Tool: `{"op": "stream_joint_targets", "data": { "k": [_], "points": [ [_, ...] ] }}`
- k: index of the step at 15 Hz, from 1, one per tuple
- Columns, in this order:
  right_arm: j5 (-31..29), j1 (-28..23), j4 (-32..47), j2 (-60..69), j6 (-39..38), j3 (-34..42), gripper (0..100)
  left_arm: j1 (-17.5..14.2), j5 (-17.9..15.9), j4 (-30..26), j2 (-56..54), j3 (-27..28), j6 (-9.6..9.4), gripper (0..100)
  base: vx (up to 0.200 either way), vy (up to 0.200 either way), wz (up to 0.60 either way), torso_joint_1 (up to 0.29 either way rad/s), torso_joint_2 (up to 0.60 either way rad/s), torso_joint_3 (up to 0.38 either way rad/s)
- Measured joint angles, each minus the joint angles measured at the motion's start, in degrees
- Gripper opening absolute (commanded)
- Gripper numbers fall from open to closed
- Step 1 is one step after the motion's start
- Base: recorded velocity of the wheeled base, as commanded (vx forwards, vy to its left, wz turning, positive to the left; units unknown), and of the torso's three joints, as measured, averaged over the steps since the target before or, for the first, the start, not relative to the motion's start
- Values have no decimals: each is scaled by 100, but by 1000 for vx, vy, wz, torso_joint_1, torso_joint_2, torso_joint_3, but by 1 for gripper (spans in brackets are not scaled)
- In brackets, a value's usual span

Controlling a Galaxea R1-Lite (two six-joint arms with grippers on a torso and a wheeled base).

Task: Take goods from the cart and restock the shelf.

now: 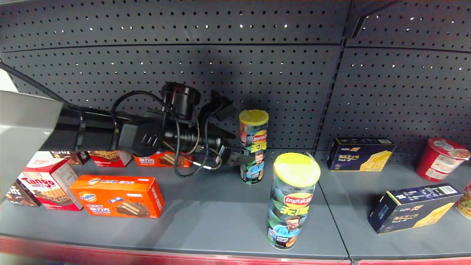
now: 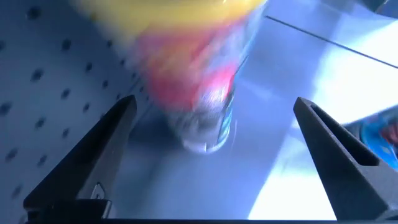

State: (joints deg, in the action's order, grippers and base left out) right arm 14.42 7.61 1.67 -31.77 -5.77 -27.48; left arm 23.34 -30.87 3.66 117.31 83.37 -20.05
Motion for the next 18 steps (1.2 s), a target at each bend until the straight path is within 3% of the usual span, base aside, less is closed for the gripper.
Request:
{"op": "stream_joint_targets", "data": {
  "k": [4, 9, 11, 13, 18],
  "points": [
    [-15, 49, -83, -666, 13, -250, 100, -347, 24, 573, -638, -1122, 5, 100, 0, 0, 0, 0, 0, 0],
    [-274, 308, -831, -1931, 29, -383, 100, -887, 38, 877, -1621, -2269, 24, 100, 0, 0, 0, 0, 0, 0],
    [-706, 341, -853, -2244, 27, -389, 100, -1045, 249, 934, -1925, -2455, 29, 100, 0, 0, 0, 0, 0, 0],
    [-1320, 291, -845, -2423, 20, -383, 100, -1089, 752, 1044, -2125, -2525, 7, 100, 0, 0, 0, 0, 0, 0],
    [-1356, 325, -827, -2650, 18, -653, 100, -1086, 777, 1101, -2514, -2662, 49, 100, 0, 0, 0, 0, 0, 0]
  ]
}}
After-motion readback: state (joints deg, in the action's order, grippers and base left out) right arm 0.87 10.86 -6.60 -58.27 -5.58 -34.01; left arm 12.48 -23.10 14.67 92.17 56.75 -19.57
